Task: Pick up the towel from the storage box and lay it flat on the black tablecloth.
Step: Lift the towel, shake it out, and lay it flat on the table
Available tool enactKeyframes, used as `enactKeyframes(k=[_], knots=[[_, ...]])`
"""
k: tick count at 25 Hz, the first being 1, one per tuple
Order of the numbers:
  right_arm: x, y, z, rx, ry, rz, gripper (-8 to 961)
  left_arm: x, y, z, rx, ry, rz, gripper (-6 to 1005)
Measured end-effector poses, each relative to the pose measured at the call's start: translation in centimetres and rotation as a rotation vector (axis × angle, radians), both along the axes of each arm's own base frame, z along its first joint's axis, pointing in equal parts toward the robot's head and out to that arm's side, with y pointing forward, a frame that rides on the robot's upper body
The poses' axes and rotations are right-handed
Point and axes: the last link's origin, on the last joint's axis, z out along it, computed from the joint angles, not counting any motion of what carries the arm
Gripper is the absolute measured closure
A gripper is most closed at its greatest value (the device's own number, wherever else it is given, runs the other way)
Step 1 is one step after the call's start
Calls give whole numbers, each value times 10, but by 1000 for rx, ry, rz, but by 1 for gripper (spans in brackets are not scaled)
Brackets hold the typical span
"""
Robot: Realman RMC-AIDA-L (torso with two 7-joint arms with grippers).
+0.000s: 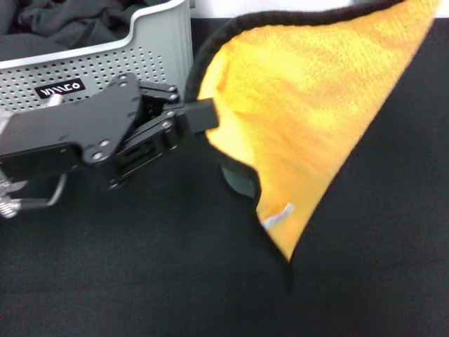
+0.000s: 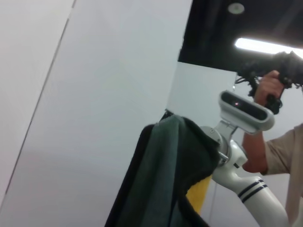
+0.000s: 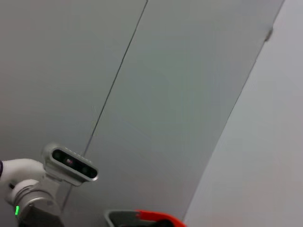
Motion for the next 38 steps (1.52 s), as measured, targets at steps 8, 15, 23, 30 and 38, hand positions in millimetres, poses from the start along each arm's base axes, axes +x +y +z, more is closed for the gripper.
enactKeyframes(k=[8, 15, 23, 30, 38], knots=[[31, -35, -1, -154, 49, -112, 910, 12, -22, 17, -54, 70, -30, 978], [60, -71, -12, -240, 85, -204, 909, 14, -40, 21, -93, 120, -18, 978], [80, -103, -37, -341, 89, -296, 908, 7, -69, 23, -110, 162, 12, 978], [78, -117, -56, -453, 97, -298, 907, 7, -80, 18, -164, 176, 4, 978], [96, -117, -89, -545, 93, -286, 906, -13, -89, 14, -195, 153, 103, 979]])
